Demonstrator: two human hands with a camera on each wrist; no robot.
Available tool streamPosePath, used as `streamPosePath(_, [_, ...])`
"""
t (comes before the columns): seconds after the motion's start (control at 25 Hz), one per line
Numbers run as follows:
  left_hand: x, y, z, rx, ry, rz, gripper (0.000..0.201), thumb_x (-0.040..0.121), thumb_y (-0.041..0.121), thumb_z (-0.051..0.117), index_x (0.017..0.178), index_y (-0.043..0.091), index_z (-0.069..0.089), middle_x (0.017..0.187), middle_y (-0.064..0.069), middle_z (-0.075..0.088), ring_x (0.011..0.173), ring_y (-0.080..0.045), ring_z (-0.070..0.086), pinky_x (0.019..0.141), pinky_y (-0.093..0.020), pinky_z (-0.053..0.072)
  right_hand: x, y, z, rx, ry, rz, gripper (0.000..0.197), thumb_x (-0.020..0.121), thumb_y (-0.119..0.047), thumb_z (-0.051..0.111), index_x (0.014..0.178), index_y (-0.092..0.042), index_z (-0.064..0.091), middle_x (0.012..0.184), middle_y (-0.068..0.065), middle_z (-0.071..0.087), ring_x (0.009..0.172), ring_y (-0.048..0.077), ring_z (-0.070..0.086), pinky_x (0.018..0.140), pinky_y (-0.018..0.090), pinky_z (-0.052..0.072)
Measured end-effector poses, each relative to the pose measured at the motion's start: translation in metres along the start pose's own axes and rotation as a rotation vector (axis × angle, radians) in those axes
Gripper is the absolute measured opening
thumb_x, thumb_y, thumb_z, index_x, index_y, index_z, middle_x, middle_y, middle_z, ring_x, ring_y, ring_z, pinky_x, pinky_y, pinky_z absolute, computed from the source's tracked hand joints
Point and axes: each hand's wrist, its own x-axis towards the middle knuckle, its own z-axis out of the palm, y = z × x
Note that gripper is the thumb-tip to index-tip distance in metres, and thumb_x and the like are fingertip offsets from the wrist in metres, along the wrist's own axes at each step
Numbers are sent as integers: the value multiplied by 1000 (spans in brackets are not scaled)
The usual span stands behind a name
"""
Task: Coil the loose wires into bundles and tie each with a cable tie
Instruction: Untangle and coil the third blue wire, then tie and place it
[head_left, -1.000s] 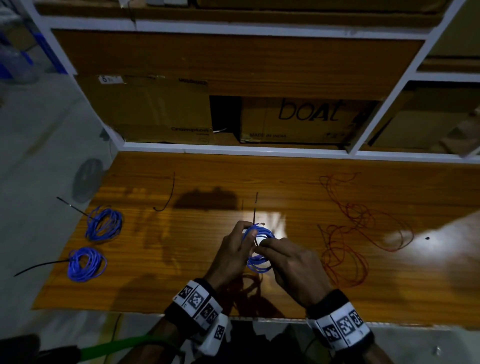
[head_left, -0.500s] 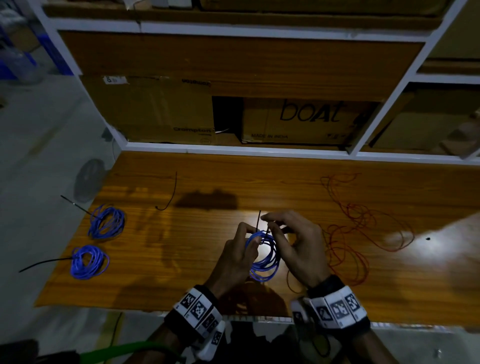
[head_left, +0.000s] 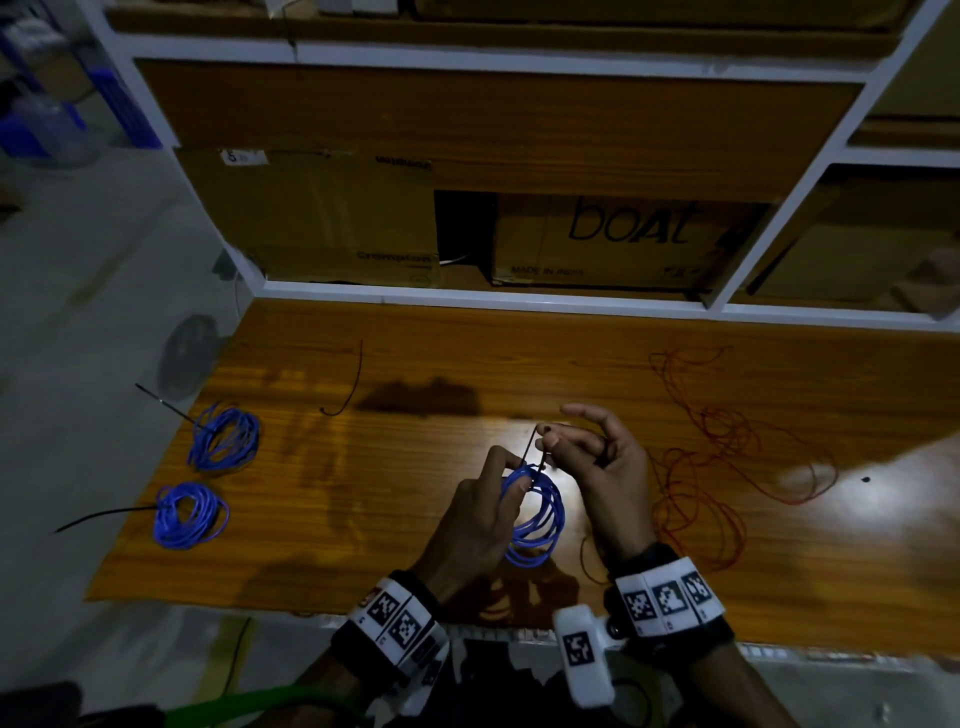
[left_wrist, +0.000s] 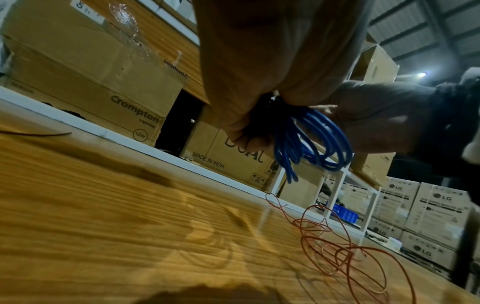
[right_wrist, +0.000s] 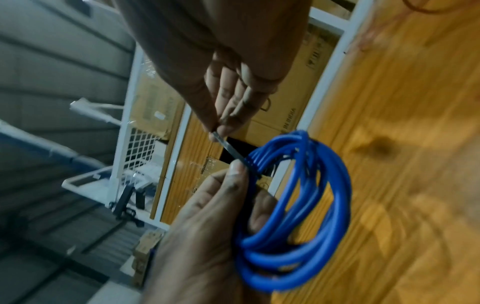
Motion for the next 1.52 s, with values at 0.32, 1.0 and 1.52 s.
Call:
streamPosePath(0.32, [0,-3,0,85,-1,-28,4,106,29,45,108,26,43,62,-8,58,46,-23,47,45,-42,32,-4,0,1,62,23,52,46,83,5,72,125,-9,58,100,12,77,99,26,73,76,29,58])
streamPosePath(1.0, [1,-7,-3,168,-27,-22,6,106,29,45,110,28,41,65,-1,57,46,-10,44,44,-25,29,-2,1,-2,-6,-54,79,46,81,4,75,123,-10,63,98,13,78,96,24,75,73,26,58])
streamPosePath(1.52, [-1,-2,-5,180,-41,63,27,106,23,44,132,30,42,58,1,49,45,-12,43,45,-25,27,9,1,-8,-124,-176,84,40,82,12,71,117,-5,61,89,19,76,83,26,74,74,31,59])
